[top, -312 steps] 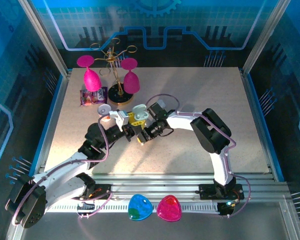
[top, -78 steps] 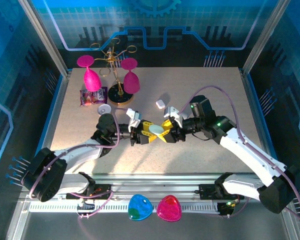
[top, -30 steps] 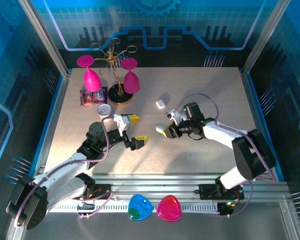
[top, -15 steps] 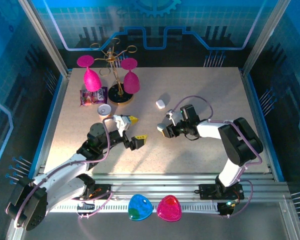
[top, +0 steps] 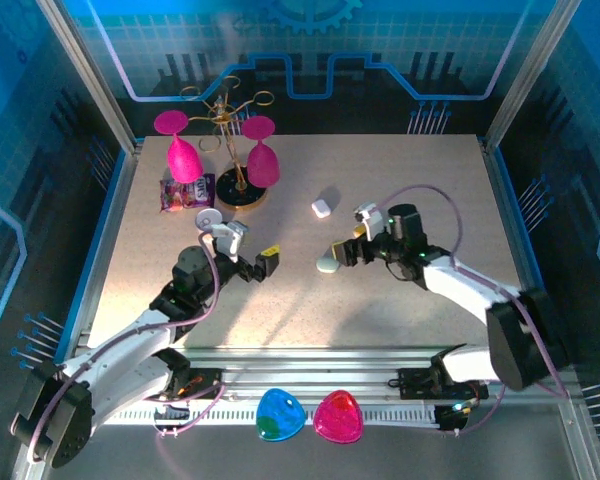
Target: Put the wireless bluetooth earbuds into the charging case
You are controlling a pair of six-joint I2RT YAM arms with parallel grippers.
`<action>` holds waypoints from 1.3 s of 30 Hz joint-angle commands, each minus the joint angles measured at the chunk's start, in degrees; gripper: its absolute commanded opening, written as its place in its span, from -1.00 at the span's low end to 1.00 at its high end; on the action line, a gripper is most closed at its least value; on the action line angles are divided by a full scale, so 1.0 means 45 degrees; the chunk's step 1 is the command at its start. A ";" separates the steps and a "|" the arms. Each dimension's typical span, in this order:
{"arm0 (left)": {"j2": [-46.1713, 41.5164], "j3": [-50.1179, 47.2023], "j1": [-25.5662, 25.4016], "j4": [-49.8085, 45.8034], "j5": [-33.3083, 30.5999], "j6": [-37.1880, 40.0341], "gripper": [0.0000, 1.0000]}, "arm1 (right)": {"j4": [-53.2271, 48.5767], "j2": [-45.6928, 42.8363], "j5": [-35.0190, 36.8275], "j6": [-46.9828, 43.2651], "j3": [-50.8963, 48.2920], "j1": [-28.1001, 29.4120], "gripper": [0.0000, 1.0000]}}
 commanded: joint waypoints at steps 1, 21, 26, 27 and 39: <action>0.0049 -0.0363 0.0277 -0.0450 -0.3005 0.1168 0.99 | 0.0270 -0.1438 0.1638 0.0675 -0.0714 -0.0721 0.88; 0.6339 -0.0153 0.5073 0.4761 -0.0997 0.0621 0.99 | 0.8038 0.0246 0.5939 -0.0765 -0.4034 -0.3678 1.00; 0.8201 0.0430 0.5820 0.5534 -0.0218 0.0163 0.99 | 1.0377 0.2312 0.5121 -0.0675 -0.4193 -0.4129 0.99; 0.8180 0.0474 0.6054 0.5364 -0.0094 -0.0168 0.99 | 1.0842 0.2666 0.5002 -0.0693 -0.4253 -0.4154 0.99; 0.8218 0.0522 0.6255 0.5308 0.0037 -0.0304 0.99 | 1.0078 0.3003 0.5049 -0.0759 -0.3692 -0.4095 1.00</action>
